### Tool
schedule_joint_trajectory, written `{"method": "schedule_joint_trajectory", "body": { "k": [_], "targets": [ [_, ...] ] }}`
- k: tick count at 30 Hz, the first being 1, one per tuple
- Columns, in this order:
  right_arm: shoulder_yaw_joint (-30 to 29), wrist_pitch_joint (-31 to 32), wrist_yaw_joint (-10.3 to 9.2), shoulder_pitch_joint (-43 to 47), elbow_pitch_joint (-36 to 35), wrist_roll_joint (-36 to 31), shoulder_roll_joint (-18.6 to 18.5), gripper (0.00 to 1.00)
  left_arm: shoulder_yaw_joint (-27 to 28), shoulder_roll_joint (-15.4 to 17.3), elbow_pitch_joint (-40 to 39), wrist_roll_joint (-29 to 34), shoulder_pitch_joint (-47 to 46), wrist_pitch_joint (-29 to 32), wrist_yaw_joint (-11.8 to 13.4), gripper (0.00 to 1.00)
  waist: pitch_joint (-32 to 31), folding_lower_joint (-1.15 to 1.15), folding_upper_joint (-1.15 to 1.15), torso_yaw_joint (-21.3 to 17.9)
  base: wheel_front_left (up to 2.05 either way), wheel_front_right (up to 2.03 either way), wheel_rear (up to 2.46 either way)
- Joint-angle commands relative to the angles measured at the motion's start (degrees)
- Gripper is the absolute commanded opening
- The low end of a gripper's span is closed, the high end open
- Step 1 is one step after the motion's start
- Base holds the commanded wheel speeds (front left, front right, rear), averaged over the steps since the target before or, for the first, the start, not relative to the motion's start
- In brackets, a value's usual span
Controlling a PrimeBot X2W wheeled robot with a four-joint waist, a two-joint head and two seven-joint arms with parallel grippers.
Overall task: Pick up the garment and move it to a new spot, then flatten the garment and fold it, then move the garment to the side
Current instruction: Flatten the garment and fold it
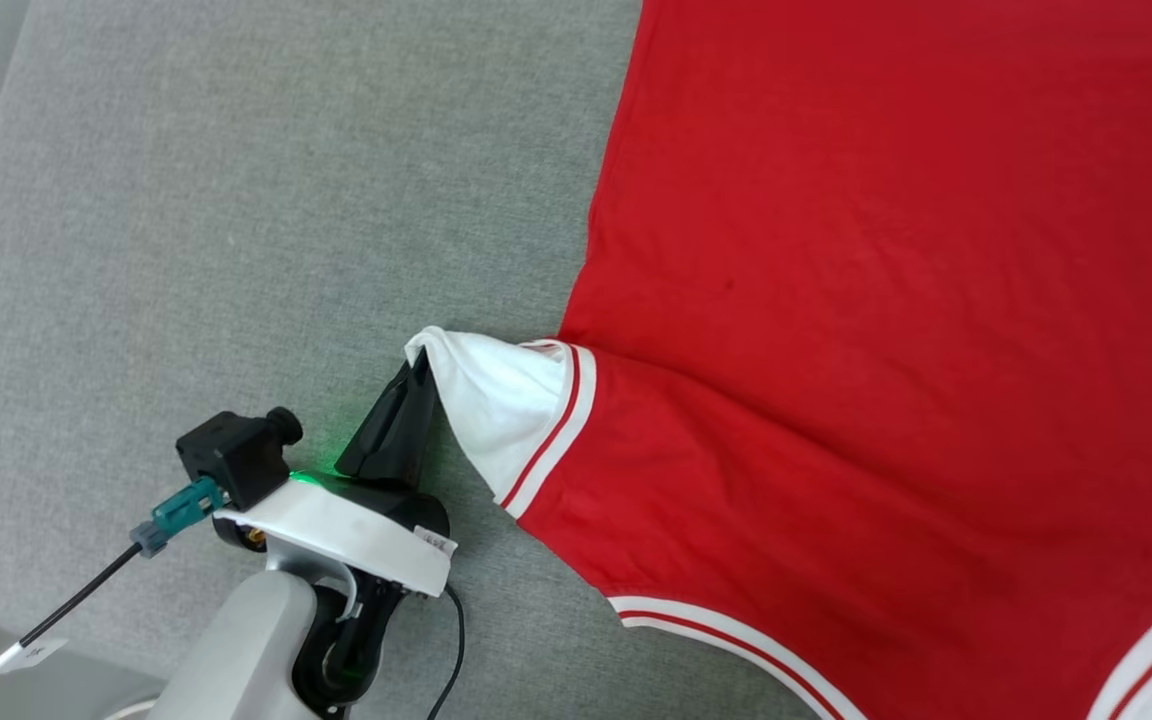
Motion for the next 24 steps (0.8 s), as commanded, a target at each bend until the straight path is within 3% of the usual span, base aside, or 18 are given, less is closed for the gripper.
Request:
{"method": "schedule_joint_trajectory", "body": {
  "k": [1, 10, 24],
  "targets": [
    [0.3, 0.6, -0.1, 2.2, 0.0, 0.3, -0.6, 0.0, 0.6, 0.2, -0.1, 0.4, 1.0, 0.2, 0.0, 0.0, -1.3, 0.0, 0.0, -1.2, 0.0, 0.0, 0.0],
    [-0.7, 1.3, -0.09, 4.7, -3.1, 2.7, -2.0, 0.0, 2.8, 1.1, -0.8, 0.8, 3.0, 0.2, 0.0, 0.0, -5.0, 0.0, 0.0, -4.5, 0.0, 0.0, 0.0],
    [-0.4, 3.4, -0.09, 16.2, -14.9, 5.9, -9.3, 0.0, 7.4, 3.0, -2.3, 1.3, 8.9, 0.2, 0.0, 0.0, -13.2, 0.0, 0.0, -11.7, 0.0, 0.0, 0.0]
  ]
}}
